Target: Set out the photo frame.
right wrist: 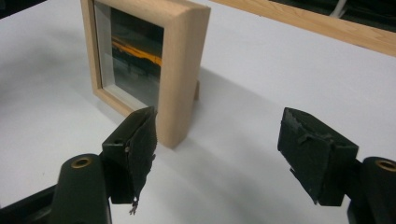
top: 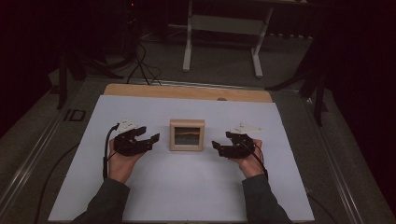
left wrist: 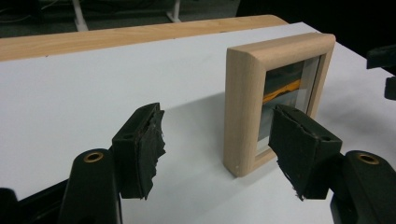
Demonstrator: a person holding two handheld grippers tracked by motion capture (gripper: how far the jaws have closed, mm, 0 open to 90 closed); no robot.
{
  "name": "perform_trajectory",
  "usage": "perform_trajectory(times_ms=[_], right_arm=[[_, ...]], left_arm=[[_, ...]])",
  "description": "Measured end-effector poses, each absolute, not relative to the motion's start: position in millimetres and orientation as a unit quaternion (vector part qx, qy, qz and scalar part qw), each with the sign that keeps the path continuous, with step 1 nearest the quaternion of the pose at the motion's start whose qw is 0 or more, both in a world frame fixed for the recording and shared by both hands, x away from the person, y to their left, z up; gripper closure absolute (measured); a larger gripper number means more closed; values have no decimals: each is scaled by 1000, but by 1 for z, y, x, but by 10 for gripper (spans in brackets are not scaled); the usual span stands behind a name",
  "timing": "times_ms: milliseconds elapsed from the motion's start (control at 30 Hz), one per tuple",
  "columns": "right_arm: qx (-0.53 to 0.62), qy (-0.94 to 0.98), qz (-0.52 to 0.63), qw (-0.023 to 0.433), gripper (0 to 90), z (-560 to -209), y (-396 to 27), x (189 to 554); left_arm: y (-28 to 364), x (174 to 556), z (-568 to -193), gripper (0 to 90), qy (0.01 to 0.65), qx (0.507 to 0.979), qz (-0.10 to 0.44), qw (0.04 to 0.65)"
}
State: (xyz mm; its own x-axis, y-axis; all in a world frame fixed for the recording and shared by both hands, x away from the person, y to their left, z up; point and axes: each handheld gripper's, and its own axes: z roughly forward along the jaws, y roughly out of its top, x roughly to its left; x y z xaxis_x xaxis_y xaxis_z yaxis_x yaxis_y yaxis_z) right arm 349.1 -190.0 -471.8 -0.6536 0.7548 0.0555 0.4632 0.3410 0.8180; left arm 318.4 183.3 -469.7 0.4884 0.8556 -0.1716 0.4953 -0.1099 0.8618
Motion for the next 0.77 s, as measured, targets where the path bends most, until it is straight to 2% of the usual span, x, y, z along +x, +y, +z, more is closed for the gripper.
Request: perform_trajectory(times_ms=[400,767], right_arm=[[392,792,430,184,280,-490,-213,331],[409,778,432,200,279,-496,-227,325]], left_arm=[[202,304,-491,348,483,726,188,452],[216,302,-508,339,500,734,215,406]])
